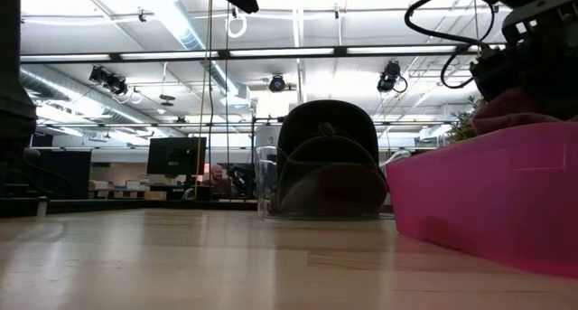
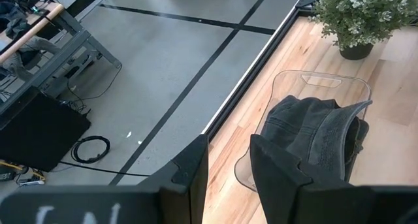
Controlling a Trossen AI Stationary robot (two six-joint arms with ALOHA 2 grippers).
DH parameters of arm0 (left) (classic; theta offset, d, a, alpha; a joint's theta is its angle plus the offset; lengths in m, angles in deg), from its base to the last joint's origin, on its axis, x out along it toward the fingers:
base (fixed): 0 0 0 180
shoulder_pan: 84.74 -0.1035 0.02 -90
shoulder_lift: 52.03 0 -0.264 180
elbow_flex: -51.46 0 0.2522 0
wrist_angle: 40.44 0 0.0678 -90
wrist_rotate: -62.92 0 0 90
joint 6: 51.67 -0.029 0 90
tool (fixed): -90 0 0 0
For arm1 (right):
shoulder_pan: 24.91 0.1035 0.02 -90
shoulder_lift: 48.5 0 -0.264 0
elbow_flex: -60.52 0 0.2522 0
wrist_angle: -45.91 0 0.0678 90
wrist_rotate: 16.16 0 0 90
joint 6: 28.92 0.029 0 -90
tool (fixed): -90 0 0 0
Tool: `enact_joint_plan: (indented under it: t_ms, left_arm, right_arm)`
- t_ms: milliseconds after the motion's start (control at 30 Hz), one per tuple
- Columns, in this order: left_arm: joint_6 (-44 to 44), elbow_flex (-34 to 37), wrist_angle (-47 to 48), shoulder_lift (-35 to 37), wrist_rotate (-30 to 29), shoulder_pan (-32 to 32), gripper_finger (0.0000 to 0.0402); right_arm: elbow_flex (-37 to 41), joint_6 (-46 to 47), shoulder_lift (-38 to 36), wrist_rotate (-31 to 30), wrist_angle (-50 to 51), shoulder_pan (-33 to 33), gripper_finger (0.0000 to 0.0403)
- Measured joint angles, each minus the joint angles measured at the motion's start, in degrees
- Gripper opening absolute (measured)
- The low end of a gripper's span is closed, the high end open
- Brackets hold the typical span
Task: Pick & Place hat
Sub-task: Put the red cap into the pink bin
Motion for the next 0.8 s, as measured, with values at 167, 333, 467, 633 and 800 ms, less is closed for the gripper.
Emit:
enact_joint_plan:
  t_ms: [167, 333, 467, 633, 800]
  left_arm:
    - [0.12, 0.0, -0.12, -1.07, -0.02, 0.0, 0.0117]
    - [0.09, 0.0, -0.12, -1.75, -0.02, 0.0, 0.0117]
    - [-0.02, 0.0, 0.05, -1.93, 0.03, 0.0, 0.0117]
    - [-0.59, 0.0, 0.06, -1.88, 0.02, 0.0, 0.0117]
    - [-1.27, 0.0, 0.51, -1.88, 0.35, 0.0, 0.0117]
  right_arm:
    - [-0.02, 0.45, 0.0, 4.68, -1.43, -0.04, 0.0045]
    - [-0.02, 1.28, -0.73, 10.34, -0.82, -0.02, 0.0117]
    - [-0.02, 1.94, -2.83, 11.6, -0.88, -0.04, 0.018]
    - [-0.04, 4.31, -7.71, 10.3, 1.41, -0.07, 0.023]
    - [-0.04, 6.19, -13.64, 8.22, 8.82, -0.09, 0.0241]
